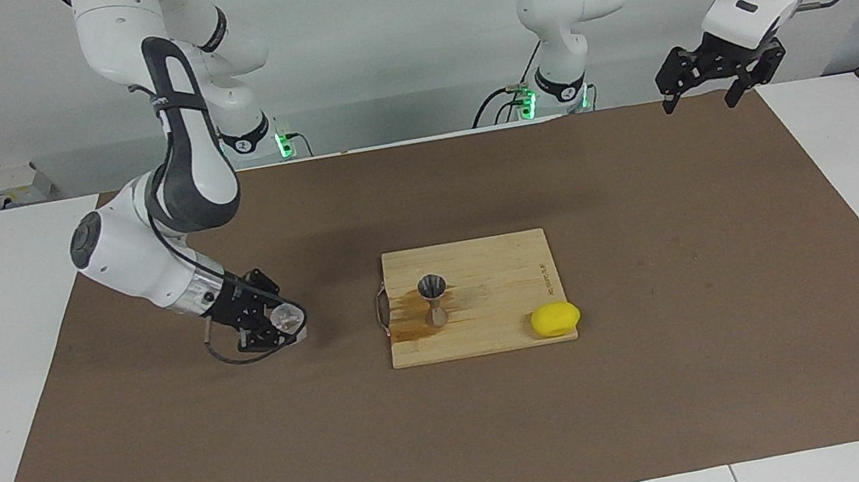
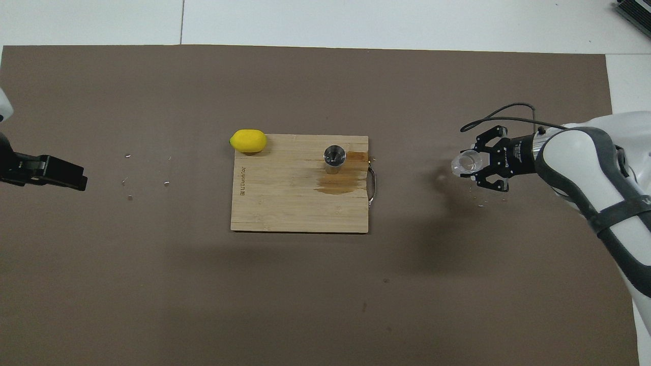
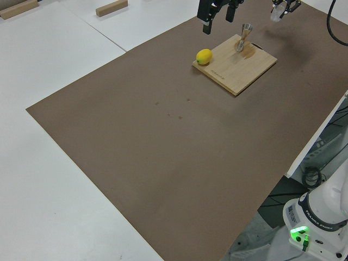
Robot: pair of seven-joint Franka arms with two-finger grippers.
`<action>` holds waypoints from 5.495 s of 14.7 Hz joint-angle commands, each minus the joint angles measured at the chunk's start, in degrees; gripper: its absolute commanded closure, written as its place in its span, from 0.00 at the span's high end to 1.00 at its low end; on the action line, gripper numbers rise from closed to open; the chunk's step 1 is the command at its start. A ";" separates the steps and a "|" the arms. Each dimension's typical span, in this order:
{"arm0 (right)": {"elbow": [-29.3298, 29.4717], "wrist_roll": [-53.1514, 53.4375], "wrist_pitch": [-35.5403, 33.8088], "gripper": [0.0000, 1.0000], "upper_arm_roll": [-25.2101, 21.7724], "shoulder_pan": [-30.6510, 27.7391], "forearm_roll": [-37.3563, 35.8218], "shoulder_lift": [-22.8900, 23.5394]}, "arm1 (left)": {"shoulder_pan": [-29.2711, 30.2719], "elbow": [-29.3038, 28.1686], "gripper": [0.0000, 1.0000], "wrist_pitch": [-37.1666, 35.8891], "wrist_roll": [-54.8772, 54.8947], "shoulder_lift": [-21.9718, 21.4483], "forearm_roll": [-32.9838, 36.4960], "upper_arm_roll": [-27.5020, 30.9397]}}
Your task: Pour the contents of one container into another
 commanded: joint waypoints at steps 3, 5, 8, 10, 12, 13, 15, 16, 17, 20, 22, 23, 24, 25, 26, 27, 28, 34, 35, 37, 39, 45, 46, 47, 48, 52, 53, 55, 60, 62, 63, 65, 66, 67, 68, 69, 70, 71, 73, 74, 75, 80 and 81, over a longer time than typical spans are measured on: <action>-2.10 -12.98 -3.32 0.00 0.82 -6.34 4.30 1.12 | 0.34 -0.93 1.00 0.11 0.41 -0.68 -0.55 0.10; -2.19 -14.14 -3.76 0.00 0.82 -7.22 4.40 1.56 | 0.25 -0.93 1.00 0.11 0.41 -0.68 -0.55 0.10; -3.59 -15.64 -3.67 0.00 0.82 -7.31 5.97 1.74 | 0.25 -0.93 1.00 0.11 0.41 -0.68 -0.55 0.10; -4.82 -17.22 -3.33 0.00 0.82 -8.10 6.24 1.65 | 0.25 -0.93 1.00 0.11 0.41 -0.68 -0.55 0.10; -5.61 -16.88 -2.71 0.28 0.82 -8.02 6.77 1.57 | 0.25 -0.93 1.00 0.11 0.41 -0.68 -0.55 0.10; -6.05 -16.96 -1.92 0.60 0.73 -8.02 6.77 1.48 | 0.25 -0.93 1.00 0.11 0.41 -0.68 -0.55 0.10; -6.58 -17.31 -1.30 0.85 0.73 -7.67 6.77 1.30 | 0.25 -0.93 1.00 0.11 0.41 -0.68 -0.55 0.10; -6.58 -17.31 -1.13 0.95 0.73 -7.49 6.77 1.13 | 0.25 -0.93 1.00 0.11 0.41 -0.68 -0.55 0.10; -6.49 -17.05 -1.13 0.95 0.64 -7.40 6.60 0.95 | 0.25 -0.93 1.00 0.11 0.41 -0.68 -0.55 0.10; -6.32 -16.70 -1.13 0.99 0.47 -7.23 3.80 -0.54 | 0.25 -0.93 1.00 0.11 0.41 -0.68 -0.55 0.10; -6.32 -16.70 -1.21 0.99 0.47 -7.23 -1.90 -1.33 | 0.25 -0.93 1.00 0.11 0.41 -0.68 -0.55 0.10; -6.32 -16.79 -1.39 0.99 0.47 -7.23 -4.45 -1.68 | 0.25 -0.93 1.00 0.11 0.41 -0.68 -0.55 0.10; -6.32 -16.79 -1.48 0.99 0.47 -7.23 -6.48 -2.47 | 0.25 -0.93 1.00 0.11 0.41 -0.68 -0.55 0.10; -6.23 -16.79 -1.48 0.99 0.47 -7.23 -8.33 -3.09 | 0.25 -0.93 1.00 0.11 0.41 -0.68 -0.55 0.10; -6.23 -16.87 -1.48 0.99 0.55 -7.23 -10.70 -3.88 | 0.25 -0.93 1.00 0.11 0.41 -0.68 -0.55 0.10; -6.14 -18.79 -1.48 0.99 0.73 -7.23 -12.98 -4.15 | 0.25 -0.93 1.00 0.11 0.41 -0.68 -0.55 0.10; -5.97 -20.81 -1.48 0.99 0.73 -7.05 -14.40 -4.32 | 0.25 -0.93 1.00 0.11 0.41 -0.68 -0.55 0.10; -5.17 -32.40 -2.79 0.99 1.08 -5.13 -26.26 -7.31 | 0.25 -0.93 1.00 0.11 0.41 -0.68 -0.55 0.10; -5.17 -34.78 -4.19 0.99 1.08 -4.77 -27.06 -7.40 | 0.25 -0.93 1.00 0.11 0.41 -0.68 -0.55 0.10; -5.17 -38.65 -5.78 0.99 1.17 -3.37 -30.39 -8.18 | 0.25 -0.93 1.00 0.11 0.41 -0.68 -0.55 0.10; -5.17 -40.07 -5.78 0.99 1.17 -0.38 -34.96 -9.15 | 0.25 -0.93 1.00 0.11 0.41 -0.68 -0.55 0.10; -4.82 -45.43 -6.31 0.99 1.17 4.72 -40.34 -15.82 | 0.25 -0.93 1.00 0.11 0.41 -0.68 -0.55 0.10; -3.78 -46.22 -7.70 0.99 1.17 4.73 -40.34 -17.23 | 0.25 -0.93 1.00 0.11 0.41 -0.68 -0.55 0.10; -1.77 -46.58 -9.98 0.99 1.26 4.81 -40.34 -17.94 | 0.25 -0.93 1.00 0.11 0.41 -0.68 -0.55 0.10; 0.52 -46.84 -12.09 0.99 1.26 4.82 -40.34 -18.38 | 0.25 -0.93 1.00 0.11 0.41 -0.68 -0.55 0.10; 15.61 -50.44 -24.29 0.99 1.26 4.81 -39.99 -15.85 | 0.25 -0.93 1.00 0.11 0.41 -0.68 -0.55 0.10; 19.40 -50.45 -27.55 0.99 1.26 4.82 -39.90 -14.45 | 0.34 -0.93 1.00 0.11 0.41 -0.68 -0.55 0.10; 24.34 -51.06 -31.08 0.99 1.35 4.90 -40.07 -12.94 | 0.25 -0.93 1.00 0.11 0.41 -0.68 -0.55 0.10; 22.00 -53.77 -32.68 0.99 1.26 5.70 -40.69 -13.98 | 0.25 -0.93 1.00 0.11 0.41 -0.68 -0.55 0.10; 18.93 -54.93 -32.94 0.99 1.08 5.17 -40.08 -16.44 | 0.25 -0.93 1.00 0.11 0.41 -0.68 -0.55 0.10; 17.25 -54.93 -32.77 0.99 1.08 4.91 -39.99 -17.67 | 0.25 -0.93 1.00 0.11 0.41 -0.68 -0.55 0.10; 16.71 -54.58 -33.03 0.99 1.08 4.99 -39.90 -18.30 | 0.25 -0.93 1.00 0.11 0.41 -0.68 -0.55 0.10; 16.80 -54.49 -32.94 0.99 1.08 4.99 -39.90 -18.30 | 0.25 -0.93 1.00 0.11 0.41 -0.68 -0.55 0.10; 16.89 -54.75 -32.86 0.99 1.08 4.99 -39.90 -18.21 | 0.34 -0.93 1.00 0.11 0.41 -0.68 -0.55 0.10; 17.06 -54.84 -32.85 0.99 1.08 4.99 -39.73 -18.21 | 0.25 -0.93 1.00 0.11 0.41 -0.68 -0.55 0.10; 17.24 -54.93 -32.85 0.99 1.08 5.34 -39.72 -18.04 | 0.25 -0.93 1.00 0.11 0.41 -0.68 -0.55 0.10; 17.32 -54.84 -32.85 0.99 1.08 5.52 -39.72 -18.12 | 0.25 -0.93 1.00 0.11 0.41 -0.68 -0.55 0.10; 17.24 -54.84 -32.68 0.99 1.08 5.52 -39.72 -18.12 | 0.25 -0.93 1.00 0.11 0.41 -0.68 -0.55 0.10; 17.32 -54.67 -32.50 0.99 1.08 5.52 -39.72 -18.12 | 0.25 -0.93 1.00 0.11 0.41 -0.68 -0.55 0.10; 17.33 -54.67 -32.42 0.99 1.08 5.52 -39.72 -18.12 | 0.25 -0.93 1.00 0.11 0.41 -0.68 -0.55 0.10; 17.33 -54.84 -32.33 0.99 1.08 5.61 -39.72 -18.12 | 0.25 -0.93 1.00 0.11 0.41 -0.68 -0.55 0.10; 17.33 -54.58 -32.33 0.99 1.08 5.69 -39.72 -18.12 | 0.25 -0.93 1.00 0.11 0.41 -0.68 -0.55 0.10; 17.24 -54.49 -32.33 0.99 1.08 5.69 -39.72 -18.12 | 0.25 -0.93 1.00 0.11 0.41 -0.68 -0.55 0.10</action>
